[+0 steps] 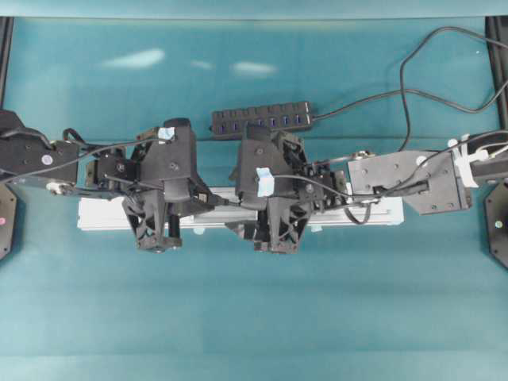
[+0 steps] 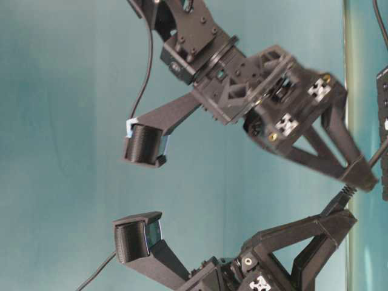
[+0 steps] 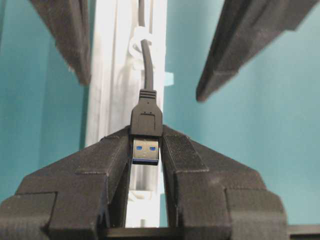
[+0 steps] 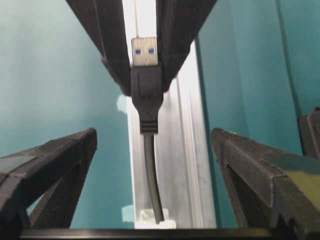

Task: Pass the USB cable through three rings with both arms.

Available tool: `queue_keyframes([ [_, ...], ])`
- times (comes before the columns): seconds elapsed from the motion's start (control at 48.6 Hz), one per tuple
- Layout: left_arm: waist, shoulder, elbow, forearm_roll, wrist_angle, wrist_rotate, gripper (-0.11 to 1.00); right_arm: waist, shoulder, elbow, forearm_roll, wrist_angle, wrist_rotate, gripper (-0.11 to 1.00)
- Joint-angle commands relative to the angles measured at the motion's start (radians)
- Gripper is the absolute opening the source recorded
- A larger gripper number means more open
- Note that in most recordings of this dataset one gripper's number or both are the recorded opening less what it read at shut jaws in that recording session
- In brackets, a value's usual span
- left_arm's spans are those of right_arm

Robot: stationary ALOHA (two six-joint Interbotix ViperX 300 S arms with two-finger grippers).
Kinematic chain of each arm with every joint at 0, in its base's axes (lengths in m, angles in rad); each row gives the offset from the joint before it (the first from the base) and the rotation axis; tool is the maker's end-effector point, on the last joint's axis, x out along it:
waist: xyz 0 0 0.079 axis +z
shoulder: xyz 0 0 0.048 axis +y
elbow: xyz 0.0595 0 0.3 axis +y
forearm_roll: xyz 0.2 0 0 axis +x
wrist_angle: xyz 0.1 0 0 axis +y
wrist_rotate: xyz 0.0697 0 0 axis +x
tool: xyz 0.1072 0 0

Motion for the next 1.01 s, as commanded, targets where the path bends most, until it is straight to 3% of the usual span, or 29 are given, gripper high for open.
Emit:
queue_keyframes([
  [0.0,0.0,-0.012,-0.018,0.003,-0.006,0.002,0.2,-0.002,-0.002,-0.017,-0.002,-0.009,0.009,0.71],
  [0.247,0.0,-0.012,-0.02,0.003,-0.021,0.002,0.2,-0.002,0.008,-0.017,-0.003,-0.015,0.006,0.11],
  [0.37,0.0,-0.012,-0.02,0.003,-0.023,0.002,0.2,0.0,0.008,-0.017,-0.002,-0.038,0.005,-0.04],
  [0.7,0.005,-0.015,-0.015,0.003,-0.058,-0.002,0.2,-0.002,0.008,-0.017,-0.003,-0.051,0.003,-0.07],
  [0.988,0.015,-0.02,-0.003,0.003,-0.06,-0.054,0.2,-0.002,0.009,-0.017,-0.002,-0.035,0.003,-0.07],
])
